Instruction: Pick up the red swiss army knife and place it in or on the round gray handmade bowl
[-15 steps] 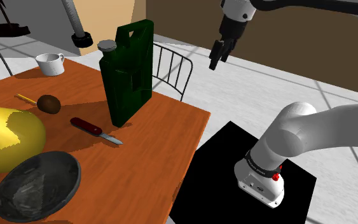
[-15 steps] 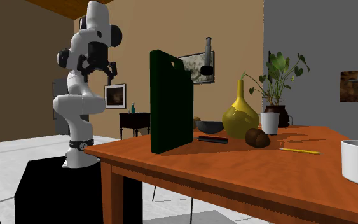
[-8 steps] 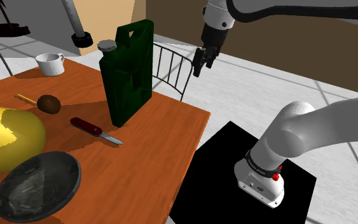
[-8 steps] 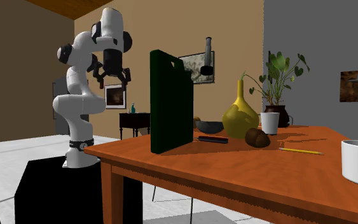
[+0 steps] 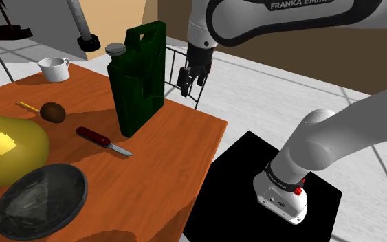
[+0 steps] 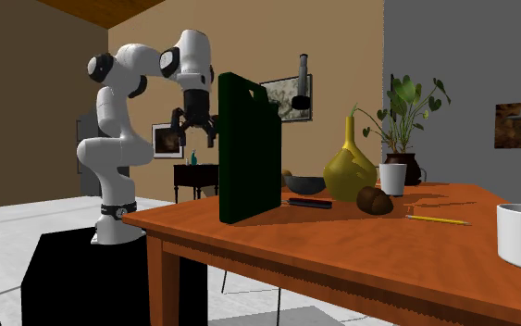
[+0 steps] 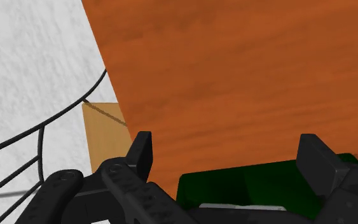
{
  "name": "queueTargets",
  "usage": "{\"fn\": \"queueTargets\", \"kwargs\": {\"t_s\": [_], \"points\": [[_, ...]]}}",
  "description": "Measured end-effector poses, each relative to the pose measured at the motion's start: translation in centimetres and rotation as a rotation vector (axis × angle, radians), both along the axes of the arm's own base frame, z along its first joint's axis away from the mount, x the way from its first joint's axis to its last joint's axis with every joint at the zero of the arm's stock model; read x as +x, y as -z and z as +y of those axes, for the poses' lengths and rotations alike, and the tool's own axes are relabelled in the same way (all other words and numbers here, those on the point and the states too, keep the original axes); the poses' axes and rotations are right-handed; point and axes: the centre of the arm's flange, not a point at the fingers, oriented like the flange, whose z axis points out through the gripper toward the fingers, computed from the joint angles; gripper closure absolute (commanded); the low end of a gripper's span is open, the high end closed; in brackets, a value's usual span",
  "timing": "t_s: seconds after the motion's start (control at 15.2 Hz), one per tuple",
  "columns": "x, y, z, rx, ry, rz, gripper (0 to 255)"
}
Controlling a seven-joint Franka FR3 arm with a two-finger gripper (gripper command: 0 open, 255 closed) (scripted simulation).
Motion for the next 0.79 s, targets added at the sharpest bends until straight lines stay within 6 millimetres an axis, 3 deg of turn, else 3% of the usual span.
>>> {"fn": "queueTargets", "kwargs": {"t_s": [0.79], "points": [[5.9, 6.6, 13.4, 0.009, -0.03, 0.012, 0]]}}
